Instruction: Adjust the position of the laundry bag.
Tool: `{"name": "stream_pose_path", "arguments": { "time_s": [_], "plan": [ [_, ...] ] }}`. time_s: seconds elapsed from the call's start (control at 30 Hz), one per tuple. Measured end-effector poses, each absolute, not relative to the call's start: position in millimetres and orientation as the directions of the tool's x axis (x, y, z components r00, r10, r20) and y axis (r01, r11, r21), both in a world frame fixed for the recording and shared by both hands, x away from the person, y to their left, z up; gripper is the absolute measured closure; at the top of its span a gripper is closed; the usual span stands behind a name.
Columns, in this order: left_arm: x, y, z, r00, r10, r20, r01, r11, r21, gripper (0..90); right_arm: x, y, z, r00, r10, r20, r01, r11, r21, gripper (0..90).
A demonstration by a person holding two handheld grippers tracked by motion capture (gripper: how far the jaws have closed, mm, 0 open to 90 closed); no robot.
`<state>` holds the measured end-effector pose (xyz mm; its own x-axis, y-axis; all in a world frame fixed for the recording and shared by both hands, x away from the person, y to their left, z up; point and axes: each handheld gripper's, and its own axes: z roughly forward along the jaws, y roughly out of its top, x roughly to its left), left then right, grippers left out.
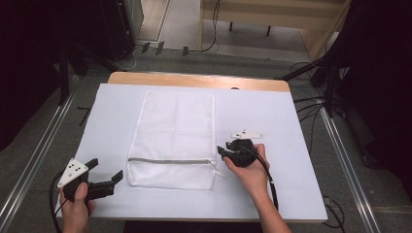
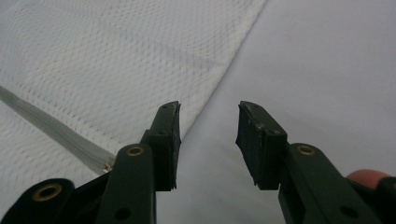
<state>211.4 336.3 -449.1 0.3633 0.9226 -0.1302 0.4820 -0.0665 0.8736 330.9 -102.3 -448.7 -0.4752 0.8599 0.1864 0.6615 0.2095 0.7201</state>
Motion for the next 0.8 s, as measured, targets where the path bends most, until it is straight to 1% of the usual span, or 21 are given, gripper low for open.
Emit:
{"name": "stream_pose_path", "arguments": {
  "time_s": [0.17, 0.37, 0.5, 0.67, 0.73, 0.77, 0.8],
  "plan": [
    [212, 335, -450, 0.366, 0.922, -0.129, 0.485, -0.071, 0.872, 0.0, 343, -94, -446, -0.446, 0.861, 0.245, 0.713, 0.176, 0.678, 62.4],
    [213, 334, -450, 0.376, 0.918, -0.127, 0.488, -0.080, 0.869, 0.0, 352, -83, -452, -0.431, 0.864, 0.260, 0.750, 0.184, 0.635, 62.2],
    [213, 333, -451, 0.377, 0.917, -0.129, 0.489, -0.078, 0.869, 0.0, 356, -81, -456, -0.400, 0.862, 0.311, 0.790, 0.152, 0.594, 61.2],
    [213, 333, -451, 0.375, 0.918, -0.131, 0.493, -0.078, 0.867, 0.0, 356, -79, -460, -0.376, 0.860, 0.344, 0.824, 0.141, 0.548, 61.5],
    [213, 333, -451, 0.376, 0.917, -0.134, 0.494, -0.076, 0.866, 0.0, 354, -75, -462, -0.378, 0.864, 0.332, 0.826, 0.153, 0.542, 62.5],
    [213, 333, -451, 0.377, 0.917, -0.131, 0.496, -0.081, 0.864, 0.0, 354, -74, -461, -0.374, 0.871, 0.317, 0.825, 0.157, 0.542, 65.1],
    [213, 333, -451, 0.378, 0.917, -0.129, 0.496, -0.083, 0.864, 0.0, 354, -73, -461, -0.373, 0.875, 0.310, 0.825, 0.161, 0.541, 70.7]
  ]
}}
